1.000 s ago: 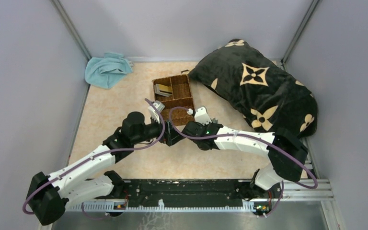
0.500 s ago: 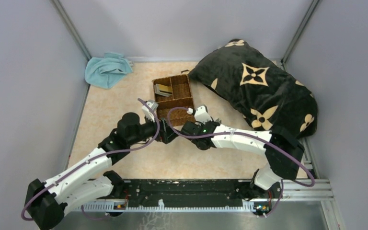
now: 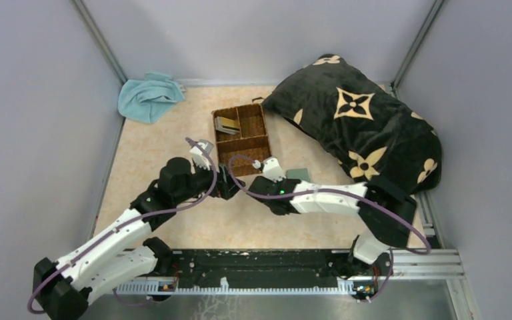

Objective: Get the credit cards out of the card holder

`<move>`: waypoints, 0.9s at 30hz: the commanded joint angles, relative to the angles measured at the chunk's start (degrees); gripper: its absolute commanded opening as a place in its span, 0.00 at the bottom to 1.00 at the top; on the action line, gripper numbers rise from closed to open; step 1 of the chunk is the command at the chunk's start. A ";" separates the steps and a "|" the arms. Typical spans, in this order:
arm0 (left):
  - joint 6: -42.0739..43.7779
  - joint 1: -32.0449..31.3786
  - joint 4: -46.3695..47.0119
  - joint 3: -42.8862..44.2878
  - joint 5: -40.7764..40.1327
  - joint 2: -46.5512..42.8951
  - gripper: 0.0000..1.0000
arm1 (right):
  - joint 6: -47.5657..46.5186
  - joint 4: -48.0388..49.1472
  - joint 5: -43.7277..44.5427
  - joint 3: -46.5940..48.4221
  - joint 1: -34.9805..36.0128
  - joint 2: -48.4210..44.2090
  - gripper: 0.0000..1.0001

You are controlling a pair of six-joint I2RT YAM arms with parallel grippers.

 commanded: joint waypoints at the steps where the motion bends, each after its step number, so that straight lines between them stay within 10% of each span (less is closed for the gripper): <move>1: 1.67 -0.07 -4.93 4.09 -0.29 8.13 1.00 | -0.81 14.01 -14.60 -9.51 -5.37 -16.22 0.12; 2: 1.31 -0.06 -5.82 4.85 -1.30 10.10 1.00 | -1.16 15.66 -15.60 -11.61 -7.12 -19.79 0.35; 3: 1.39 -0.05 -6.86 5.59 -1.75 12.11 1.00 | -2.83 17.10 -17.12 -13.26 -8.64 -22.62 0.89; 4: 1.47 -0.05 -8.84 6.70 -1.87 14.01 1.00 | -3.68 17.17 -17.74 -13.87 -10.29 -24.87 0.98; 11: -0.58 -0.31 -12.24 8.60 -5.64 15.47 1.00 | -3.00 13.64 -6.73 -15.82 -13.17 -33.52 0.99; 18: -0.76 -0.31 -13.94 8.55 -8.92 11.02 1.00 | -1.96 27.46 -30.99 -26.31 -26.89 -36.94 0.91; 27: -3.08 -0.31 -7.25 4.24 -4.58 4.49 1.00 | 0.44 36.16 -37.21 -30.99 -29.51 -31.69 0.87</move>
